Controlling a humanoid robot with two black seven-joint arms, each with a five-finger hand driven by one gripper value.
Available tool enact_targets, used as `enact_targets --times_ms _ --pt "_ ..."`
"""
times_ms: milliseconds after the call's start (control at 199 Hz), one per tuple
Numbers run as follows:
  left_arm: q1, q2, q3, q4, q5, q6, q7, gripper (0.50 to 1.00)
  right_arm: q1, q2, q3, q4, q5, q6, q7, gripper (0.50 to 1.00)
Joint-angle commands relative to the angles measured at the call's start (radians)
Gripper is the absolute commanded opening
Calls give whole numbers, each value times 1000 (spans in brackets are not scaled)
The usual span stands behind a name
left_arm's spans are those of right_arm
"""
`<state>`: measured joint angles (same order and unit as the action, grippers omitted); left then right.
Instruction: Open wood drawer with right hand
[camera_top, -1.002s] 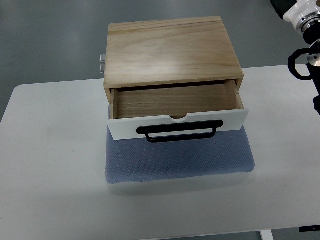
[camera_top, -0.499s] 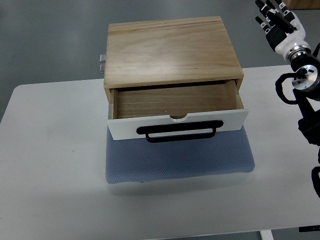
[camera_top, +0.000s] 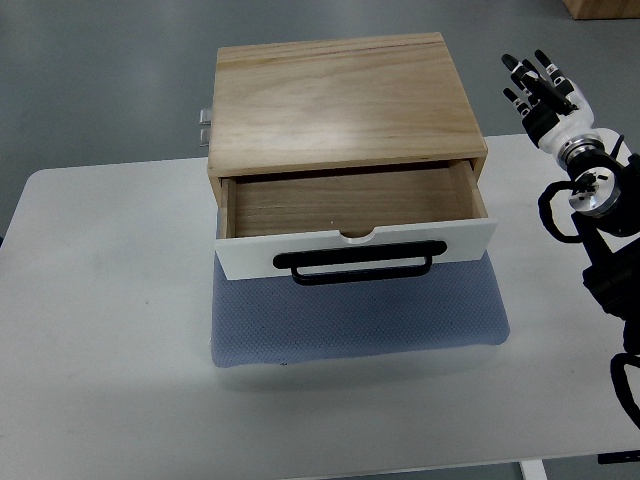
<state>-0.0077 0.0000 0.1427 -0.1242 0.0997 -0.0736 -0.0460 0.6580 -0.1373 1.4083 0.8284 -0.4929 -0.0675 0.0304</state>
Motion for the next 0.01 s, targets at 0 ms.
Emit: enact_targets --times_ms 0 --pt "0 0 0 0 0 0 0 1000 -6 8 0 0 -1 0 0 946"
